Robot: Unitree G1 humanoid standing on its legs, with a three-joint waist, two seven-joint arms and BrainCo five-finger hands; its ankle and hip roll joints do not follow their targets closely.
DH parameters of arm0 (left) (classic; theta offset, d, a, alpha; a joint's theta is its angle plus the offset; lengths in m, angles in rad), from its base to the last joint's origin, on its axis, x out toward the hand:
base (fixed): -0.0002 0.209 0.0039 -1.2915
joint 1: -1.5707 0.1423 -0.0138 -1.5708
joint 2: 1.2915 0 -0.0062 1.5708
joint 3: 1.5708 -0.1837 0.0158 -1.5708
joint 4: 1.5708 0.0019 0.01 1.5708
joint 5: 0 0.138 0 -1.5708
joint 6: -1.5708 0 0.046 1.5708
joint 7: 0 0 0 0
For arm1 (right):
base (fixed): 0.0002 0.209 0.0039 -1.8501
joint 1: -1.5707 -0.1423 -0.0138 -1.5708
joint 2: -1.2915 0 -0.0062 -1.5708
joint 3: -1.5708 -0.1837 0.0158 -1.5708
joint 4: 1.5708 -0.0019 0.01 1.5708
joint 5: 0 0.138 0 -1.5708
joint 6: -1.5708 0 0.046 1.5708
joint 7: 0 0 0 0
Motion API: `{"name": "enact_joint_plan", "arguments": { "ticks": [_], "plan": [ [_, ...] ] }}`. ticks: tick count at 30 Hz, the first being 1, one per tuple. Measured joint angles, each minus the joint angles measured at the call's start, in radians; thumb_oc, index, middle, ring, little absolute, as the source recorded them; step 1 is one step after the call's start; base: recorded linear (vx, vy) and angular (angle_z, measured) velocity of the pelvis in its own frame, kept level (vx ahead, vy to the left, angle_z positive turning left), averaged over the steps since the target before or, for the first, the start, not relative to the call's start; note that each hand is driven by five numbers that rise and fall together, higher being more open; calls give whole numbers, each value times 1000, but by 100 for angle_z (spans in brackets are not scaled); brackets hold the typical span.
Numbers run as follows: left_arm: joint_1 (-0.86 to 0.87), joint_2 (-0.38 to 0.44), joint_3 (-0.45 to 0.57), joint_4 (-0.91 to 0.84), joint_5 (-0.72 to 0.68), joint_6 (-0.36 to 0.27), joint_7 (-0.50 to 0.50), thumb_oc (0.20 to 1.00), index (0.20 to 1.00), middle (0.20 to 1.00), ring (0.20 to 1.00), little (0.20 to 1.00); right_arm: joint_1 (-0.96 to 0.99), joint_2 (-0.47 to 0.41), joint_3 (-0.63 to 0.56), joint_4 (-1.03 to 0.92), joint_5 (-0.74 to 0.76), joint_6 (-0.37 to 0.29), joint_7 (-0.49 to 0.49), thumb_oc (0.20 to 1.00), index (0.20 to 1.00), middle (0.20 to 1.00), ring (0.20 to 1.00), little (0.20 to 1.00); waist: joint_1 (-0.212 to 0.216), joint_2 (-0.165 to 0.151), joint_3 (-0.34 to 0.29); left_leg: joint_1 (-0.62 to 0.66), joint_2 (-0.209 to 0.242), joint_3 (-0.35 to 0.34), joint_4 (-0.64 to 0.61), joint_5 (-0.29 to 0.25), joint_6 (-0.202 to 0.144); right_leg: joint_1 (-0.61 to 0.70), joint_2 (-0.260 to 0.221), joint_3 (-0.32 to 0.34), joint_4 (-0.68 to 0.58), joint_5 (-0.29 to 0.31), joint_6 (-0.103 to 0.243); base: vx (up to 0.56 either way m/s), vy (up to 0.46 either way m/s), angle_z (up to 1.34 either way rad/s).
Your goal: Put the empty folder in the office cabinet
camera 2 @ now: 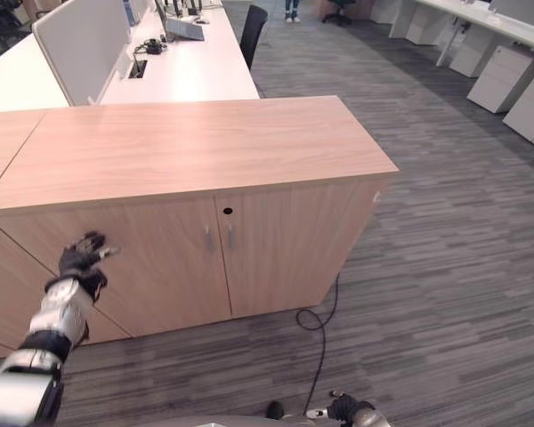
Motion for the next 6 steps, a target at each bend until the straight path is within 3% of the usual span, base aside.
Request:
{"name": "enact_joint_plan", "arguments": {
  "ticks": [2, 6],
  "plan": [
    [47, -56, -12, 77, -22, 21, -31, 1000, 1000, 1000, 1000, 1000, 3, 5, -16, 13, -1, 1, 2, 1000, 1000, 1000, 1000, 1000, 37, -9, -9, -4, -1, -5, 0, -1, 1, -2, 0, -3, 0, -1, 1, 9, 15, 6],
    [195, -129, -11, 162, -17, 31, -93, 1000, 1000, 1000, 1000, 1000, -9, 6, -31, 40, -9, -5, 4, 1000, 1000, 1000, 1000, 1000, 57, -18, -38, -12, -2, -6, -1, -4, 3, -7, -2, -6, 0, -6, 5, 0, 0, 0]
  ]
}}
